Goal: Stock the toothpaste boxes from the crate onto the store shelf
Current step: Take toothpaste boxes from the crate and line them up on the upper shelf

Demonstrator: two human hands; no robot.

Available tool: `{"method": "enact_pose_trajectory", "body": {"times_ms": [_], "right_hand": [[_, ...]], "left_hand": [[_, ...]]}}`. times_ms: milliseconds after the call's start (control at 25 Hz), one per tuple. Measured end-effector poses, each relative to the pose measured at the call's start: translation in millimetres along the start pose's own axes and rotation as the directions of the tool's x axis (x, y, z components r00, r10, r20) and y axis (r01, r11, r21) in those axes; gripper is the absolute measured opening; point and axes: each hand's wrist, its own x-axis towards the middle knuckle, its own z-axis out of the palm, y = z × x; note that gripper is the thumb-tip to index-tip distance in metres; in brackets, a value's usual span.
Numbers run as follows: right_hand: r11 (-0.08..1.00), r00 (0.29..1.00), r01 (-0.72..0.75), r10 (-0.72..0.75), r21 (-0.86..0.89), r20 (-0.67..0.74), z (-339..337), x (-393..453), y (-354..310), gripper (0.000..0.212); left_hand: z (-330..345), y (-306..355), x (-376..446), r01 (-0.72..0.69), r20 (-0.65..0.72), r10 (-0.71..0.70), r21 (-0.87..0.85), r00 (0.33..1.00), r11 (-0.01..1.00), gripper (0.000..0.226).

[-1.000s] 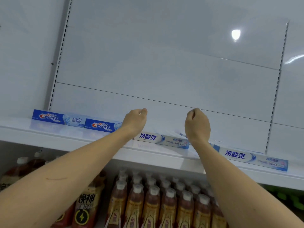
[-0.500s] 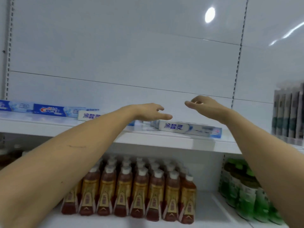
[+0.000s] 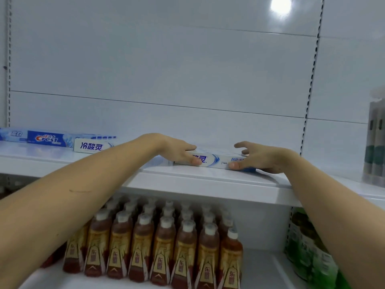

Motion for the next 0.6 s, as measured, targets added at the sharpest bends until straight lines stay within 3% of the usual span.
{"method": "enact_pose_trajectory", "body": {"times_ms": [80, 200, 280, 440, 600], "right_hand": [[0.994, 0.996, -0.003, -0.006, -0.106, -0.085, 7, 14, 1, 0.101], [0.996, 0.998, -0.047, 0.044, -0.073, -0.044, 9, 16, -8, 0.101], [0.995, 0.995, -0.098, 0.098, 0.002, -0.025, 10, 16, -11, 0.104], [0.949, 0.969, -0.198, 0.227, 0.246, -0.095, 16, 19, -20, 0.106], [0.836, 0.936, -0.216, 0.324, 0.504, -0.137, 23, 26, -31, 0.075]], "left_hand": [[4, -3, 6, 0.024, -0.012, -0.024, 0.021, 1.0, 0.999, 0.083], [1, -10, 9, 0.031, 0.018, -0.031, 0.003, 0.999, 1.0, 0.092], [-1, -23, 7, 0.044, -0.005, -0.045, -0.075, 0.999, 0.996, 0.097], [-2, -66, 7, 0.232, -0.066, -0.26, -0.283, 0.963, 0.931, 0.111], [0, -72, 3, 0.265, 0.037, -0.276, -0.428, 0.96, 0.864, 0.102]]}}
